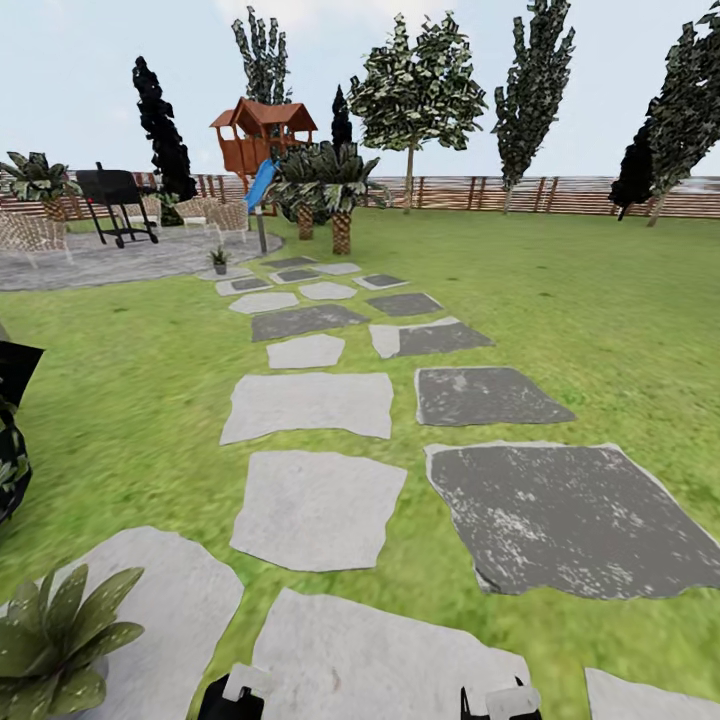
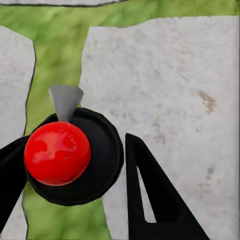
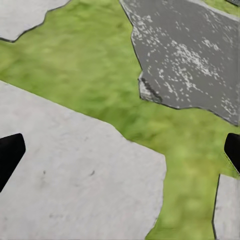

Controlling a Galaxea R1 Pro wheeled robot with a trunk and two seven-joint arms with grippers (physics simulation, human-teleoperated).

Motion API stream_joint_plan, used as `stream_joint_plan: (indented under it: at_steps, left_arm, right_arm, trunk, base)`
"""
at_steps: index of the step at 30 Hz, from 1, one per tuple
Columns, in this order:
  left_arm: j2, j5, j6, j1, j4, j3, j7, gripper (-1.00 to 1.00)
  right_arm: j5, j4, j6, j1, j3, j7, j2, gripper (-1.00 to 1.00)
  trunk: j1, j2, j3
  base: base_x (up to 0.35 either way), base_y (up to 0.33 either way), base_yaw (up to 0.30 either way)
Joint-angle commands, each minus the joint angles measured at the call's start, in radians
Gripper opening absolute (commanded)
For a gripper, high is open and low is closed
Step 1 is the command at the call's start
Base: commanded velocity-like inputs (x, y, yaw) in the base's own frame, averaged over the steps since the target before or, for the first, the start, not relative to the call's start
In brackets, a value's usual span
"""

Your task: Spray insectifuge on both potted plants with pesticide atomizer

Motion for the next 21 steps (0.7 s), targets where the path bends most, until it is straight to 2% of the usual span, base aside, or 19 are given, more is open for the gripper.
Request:
stream_joint_plan:
  at_steps: [1,21]
  left_arm:
    - [0.0,0.01,-0.004,-0.001,0.002,-0.009,0.004,-1.0]
    - [0.0,0.01,-0.005,-0.001,0.004,-0.009,0.004,-1.0]
  right_arm:
    - [0.011,0.001,-0.002,-0.001,-0.008,-0.004,0.0,1.0]
    - [0.01,0.002,-0.002,-0.001,-0.008,-0.004,0.003,1.0]
  trunk:
    - [0.0,0.0,-0.001]
    - [0.0,0.0,-0.001]
  base:
    - [0.307,-0.162,0.0]
    - [0.307,-0.162,0.0]
